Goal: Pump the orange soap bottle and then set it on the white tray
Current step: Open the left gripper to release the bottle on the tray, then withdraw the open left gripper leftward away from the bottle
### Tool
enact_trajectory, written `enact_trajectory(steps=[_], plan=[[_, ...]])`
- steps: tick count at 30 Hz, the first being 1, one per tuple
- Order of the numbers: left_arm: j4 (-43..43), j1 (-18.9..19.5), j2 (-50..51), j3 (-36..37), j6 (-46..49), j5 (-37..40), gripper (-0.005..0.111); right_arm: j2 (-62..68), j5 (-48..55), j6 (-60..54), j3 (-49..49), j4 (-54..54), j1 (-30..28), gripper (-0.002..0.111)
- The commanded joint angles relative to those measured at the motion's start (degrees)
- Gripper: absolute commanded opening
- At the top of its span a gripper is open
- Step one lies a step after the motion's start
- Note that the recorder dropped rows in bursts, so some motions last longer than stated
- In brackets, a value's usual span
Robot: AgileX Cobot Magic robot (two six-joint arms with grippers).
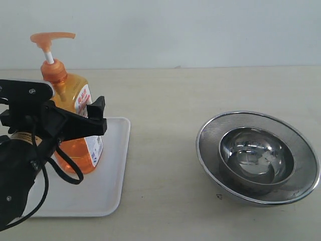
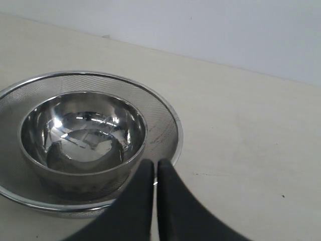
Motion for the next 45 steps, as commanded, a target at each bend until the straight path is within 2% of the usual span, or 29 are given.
enact_trajectory(steps=[1,3,13,18,23,27,37,45], plan=[[0.1,0.0,-3.3,0.1,3.2,1.8,0.103,-0.3,-0.4,-0.1,-0.1,-0.1,-0.1,0.000],[-0.5,0.0,-5.3,0.9,5.5,1.8,0.103,-0.3,-0.4,-0.1,-0.1,-0.1,-0.1,0.000],[-1.3,0.0,-15.7,6.4,5.7,8.7,0.103,-0.3,-0.4,-0.1,-0.1,-0.1,-0.1,0.000],[0.6,0.0,-22.4,7.2,6.2,20.7,0.103,-0.3,-0.4,-0.1,-0.1,-0.1,-0.1,0.000],[7.6,0.0,-30.6,7.2,5.1,32.4,0.103,-0.3,-0.4,-0.1,-0.1,-0.1,-0.1,0.000],[7.6,0.0,-37.7,7.2,5.3,39.5,0.103,-0.3,-0.4,-0.1,-0.1,-0.1,-0.1,0.000],[5.8,0.0,-51.6,7.8,7.2,48.1,0.103,-0.3,-0.4,-0.1,-0.1,-0.1,-0.1,0.000],[5.6,0.0,-56.8,9.6,7.0,52.8,0.103,-0.3,-0.4,-0.1,-0.1,-0.1,-0.1,0.000]])
